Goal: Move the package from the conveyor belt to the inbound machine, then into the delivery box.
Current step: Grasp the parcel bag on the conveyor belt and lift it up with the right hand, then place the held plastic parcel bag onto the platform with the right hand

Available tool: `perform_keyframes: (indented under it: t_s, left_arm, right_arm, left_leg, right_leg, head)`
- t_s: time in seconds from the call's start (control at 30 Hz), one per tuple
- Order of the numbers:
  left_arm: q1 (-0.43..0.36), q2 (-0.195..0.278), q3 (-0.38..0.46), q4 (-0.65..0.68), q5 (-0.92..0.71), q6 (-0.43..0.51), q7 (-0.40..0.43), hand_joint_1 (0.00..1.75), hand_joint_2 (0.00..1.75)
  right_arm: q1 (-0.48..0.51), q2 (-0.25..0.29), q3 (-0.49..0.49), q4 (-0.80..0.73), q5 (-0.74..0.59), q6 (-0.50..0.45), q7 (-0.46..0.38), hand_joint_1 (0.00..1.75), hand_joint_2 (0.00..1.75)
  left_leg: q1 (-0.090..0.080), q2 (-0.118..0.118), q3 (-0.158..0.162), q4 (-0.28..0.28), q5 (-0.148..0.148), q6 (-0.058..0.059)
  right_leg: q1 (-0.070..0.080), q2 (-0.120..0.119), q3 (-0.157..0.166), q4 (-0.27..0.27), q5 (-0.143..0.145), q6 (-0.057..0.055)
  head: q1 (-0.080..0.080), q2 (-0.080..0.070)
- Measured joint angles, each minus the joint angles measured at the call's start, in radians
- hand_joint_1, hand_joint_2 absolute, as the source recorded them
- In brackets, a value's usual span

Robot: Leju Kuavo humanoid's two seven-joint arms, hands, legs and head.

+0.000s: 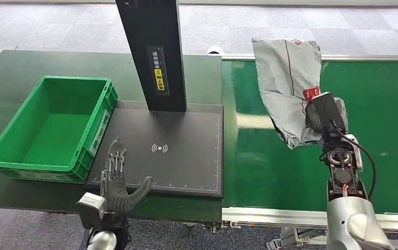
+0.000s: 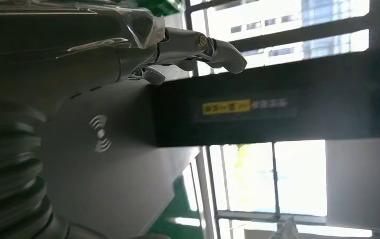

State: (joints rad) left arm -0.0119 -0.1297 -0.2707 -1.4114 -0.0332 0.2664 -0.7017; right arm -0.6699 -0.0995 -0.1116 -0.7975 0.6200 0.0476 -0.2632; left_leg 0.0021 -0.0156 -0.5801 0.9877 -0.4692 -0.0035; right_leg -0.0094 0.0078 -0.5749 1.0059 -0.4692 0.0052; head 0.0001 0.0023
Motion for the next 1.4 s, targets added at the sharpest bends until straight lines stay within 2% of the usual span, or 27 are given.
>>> perform_keyframes:
  t_s: [0.13,0.27,0.33,0.5,0.73,0.87,1.03,1.07,1.17,1.2,1.4]
  left_arm:
    - [-0.008,0.018,0.036,-0.143,-0.026,0.03,-0.001,0.0,1.75]
    - [-0.036,0.026,0.073,-0.239,-0.036,0.056,-0.001,0.0,1.75]
    - [-0.057,0.027,0.1,-0.264,-0.034,0.054,-0.001,0.0,1.75]
    - [-0.084,0.022,0.161,-0.296,-0.033,0.035,-0.001,0.0,1.75]
    - [-0.085,0.015,0.208,-0.317,-0.036,0.043,-0.001,0.0,1.75]
    - [-0.081,0.016,0.23,-0.32,-0.03,0.048,-0.001,0.0,1.75]
    - [-0.075,0.015,0.242,-0.322,-0.033,0.05,-0.001,0.0,1.75]
    - [-0.075,0.015,0.242,-0.322,-0.035,0.05,-0.001,0.0,1.75]
    - [-0.072,0.012,0.243,-0.322,-0.041,0.055,-0.001,0.0,1.75]
    - [-0.072,0.011,0.244,-0.322,-0.044,0.056,-0.001,0.0,1.75]
    - [-0.072,-0.001,0.246,-0.319,-0.064,0.052,-0.001,0.0,1.75]
  right_arm:
    - [0.118,0.051,0.139,-0.312,-0.096,0.0,0.039,1.75,1.75]
    - [0.156,0.108,0.277,-0.418,-0.198,0.073,0.058,1.75,1.75]
    - [0.168,0.157,0.355,-0.414,-0.247,0.1,0.065,1.75,1.75]
    - [0.198,0.257,0.508,-0.353,-0.285,0.085,0.061,1.75,1.75]
    - [0.2,0.305,0.583,-0.285,-0.312,0.091,0.101,1.75,1.75]
    - [0.195,0.343,0.607,-0.194,-0.301,0.023,0.112,1.75,1.75]
    - [0.185,0.356,0.608,-0.13,-0.295,-0.021,0.126,1.75,1.75]
    - [0.182,0.357,0.607,-0.122,-0.293,-0.04,0.133,1.4,1.75]
    - [0.176,0.356,0.591,-0.102,-0.283,-0.112,0.162,0.1,1.75]
    - [0.173,0.355,0.582,-0.097,-0.277,-0.13,0.171,0.0,1.75]
    - [0.161,0.352,0.523,-0.075,-0.194,-0.21,0.209,0.0,1.75]
  left_leg:
    - [0.0,0.002,0.0,0.0,0.0,0.0]
    - [0.0,0.005,0.001,-0.001,0.0,0.0]
    - [0.0,0.005,0.001,-0.001,0.0,-0.001]
    - [0.001,0.004,0.002,-0.001,0.001,-0.002]
    - [0.001,0.004,0.0,-0.001,0.001,-0.002]
    - [0.0,0.003,0.0,-0.001,0.001,-0.002]
    - [0.001,0.004,0.0,-0.001,0.001,-0.002]
    - [0.001,0.004,0.0,-0.001,0.001,-0.002]
    - [0.001,0.003,0.0,-0.001,0.001,-0.002]
    - [0.0,0.004,0.0,-0.001,0.001,-0.002]
    - [0.0,0.004,0.0,0.0,0.001,-0.002]
  right_leg:
    - [0.0,0.002,0.0,0.0,0.0,-0.001]
    - [0.0,0.003,0.0,0.0,0.0,-0.001]
    - [0.0,0.004,0.0,0.0,0.0,-0.001]
    - [0.001,0.004,0.0,0.0,0.0,-0.001]
    - [0.0,0.004,0.0,0.0,0.0,-0.001]
    - [0.0,0.003,0.0,0.0,0.0,-0.001]
    - [0.0,0.003,0.0,0.0,0.0,-0.001]
    - [0.0,0.003,0.0,0.0,0.0,-0.001]
    - [0.0,0.003,0.0,0.0,0.0,-0.001]
    - [0.0,0.003,0.0,0.0,0.0,-0.001]
    - [0.0,0.003,0.0,0.0,0.0,-0.001]
  head:
    - [0.0,0.0]
    - [0.0,0.0]
    - [0.0,0.0]
    - [0.0,0.0]
    - [0.001,0.0]
    - [0.001,0.0]
    - [0.001,0.0]
    - [0.001,0.0]
    - [0.001,0.0]
    - [0.001,0.0]
    - [0.001,0.0]
